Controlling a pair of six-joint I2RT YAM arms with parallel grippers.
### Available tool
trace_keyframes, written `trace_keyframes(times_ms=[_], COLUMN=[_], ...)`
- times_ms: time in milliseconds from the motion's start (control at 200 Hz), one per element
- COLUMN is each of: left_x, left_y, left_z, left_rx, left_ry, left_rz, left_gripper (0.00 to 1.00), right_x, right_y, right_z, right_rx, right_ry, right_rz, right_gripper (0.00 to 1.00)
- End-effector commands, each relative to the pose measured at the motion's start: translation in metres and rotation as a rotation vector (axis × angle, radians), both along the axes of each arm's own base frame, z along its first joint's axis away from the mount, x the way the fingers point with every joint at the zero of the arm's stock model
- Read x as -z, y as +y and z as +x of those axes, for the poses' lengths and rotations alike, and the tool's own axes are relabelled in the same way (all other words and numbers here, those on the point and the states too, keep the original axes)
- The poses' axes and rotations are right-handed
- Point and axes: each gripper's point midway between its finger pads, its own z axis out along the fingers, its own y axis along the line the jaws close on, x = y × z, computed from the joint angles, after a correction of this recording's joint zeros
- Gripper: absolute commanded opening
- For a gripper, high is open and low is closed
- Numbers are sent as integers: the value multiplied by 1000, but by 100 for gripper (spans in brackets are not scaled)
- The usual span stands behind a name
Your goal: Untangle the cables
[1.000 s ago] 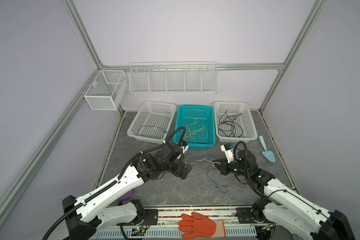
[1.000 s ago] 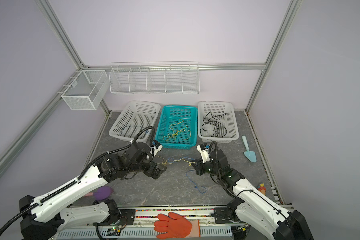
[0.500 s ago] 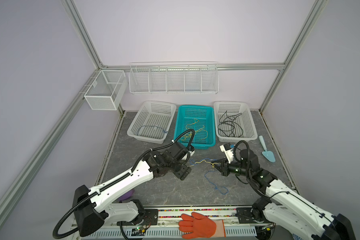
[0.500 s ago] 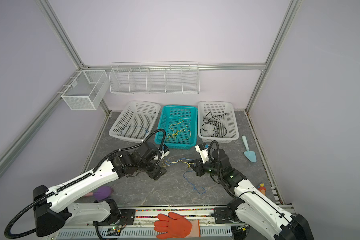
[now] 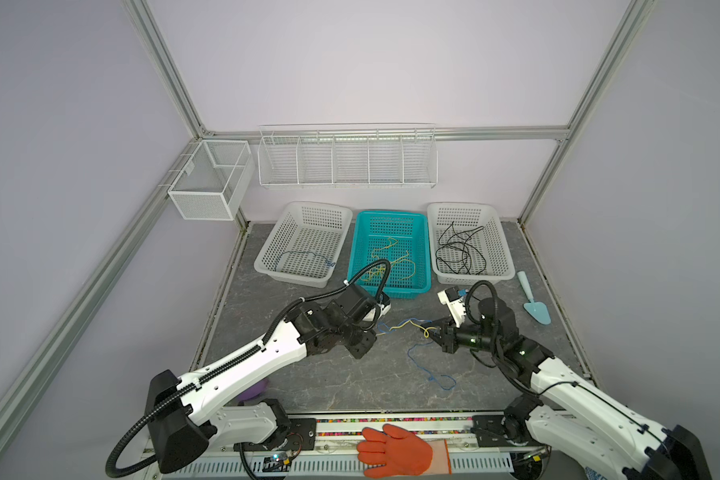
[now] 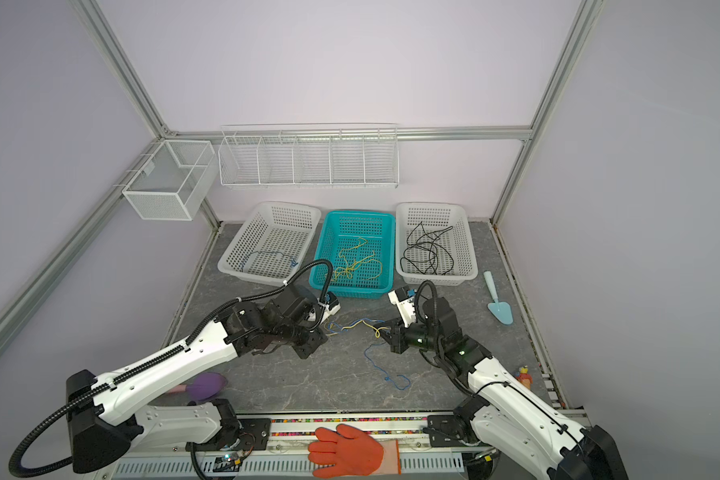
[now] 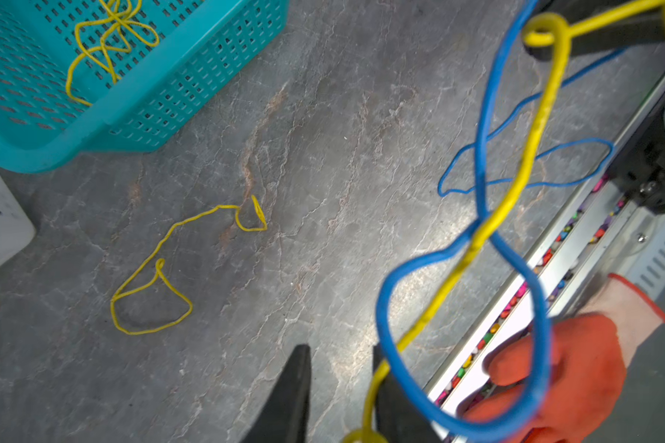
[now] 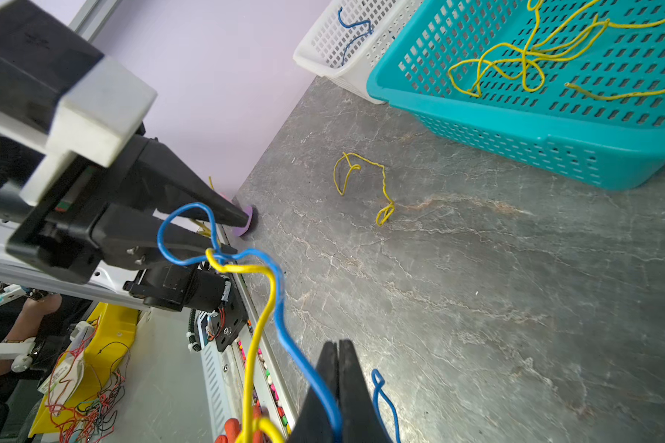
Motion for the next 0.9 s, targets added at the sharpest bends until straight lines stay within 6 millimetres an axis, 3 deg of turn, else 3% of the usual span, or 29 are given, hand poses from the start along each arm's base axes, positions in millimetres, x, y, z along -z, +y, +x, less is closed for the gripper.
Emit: trace_keyframes(times_ms=[0,85,185,425,635,780,895], left_x=[-3,-4,-12,-61,-92,-113,-135], left_y=[-2,-5,-9,-37,-46,-44,-27], left_z=[-4,-7,-12,-31,-41,-43,-35], left_rx=[26,35,41,77,76,46,-42], left_ry=[18,31,46,75,102,99,45], left_rz=[-13,-28,-77,-419,-640,-766,-851], left_gripper=[16,0,0,0,0,0,0], right_x=[-12,-11,-8,0,12,34,59], right_y=[7,6,6,15,22,18,10], right_z=[-2,-1,1,5,9,18,24], right_rx=[-32,-25,-13,1,30,97,157], right_ry=[-15,-14,3,56,87,142,193], right_rz=[26,24,16,27,-7,-75,-142], right_gripper=[6,6,6,6,6,6,6])
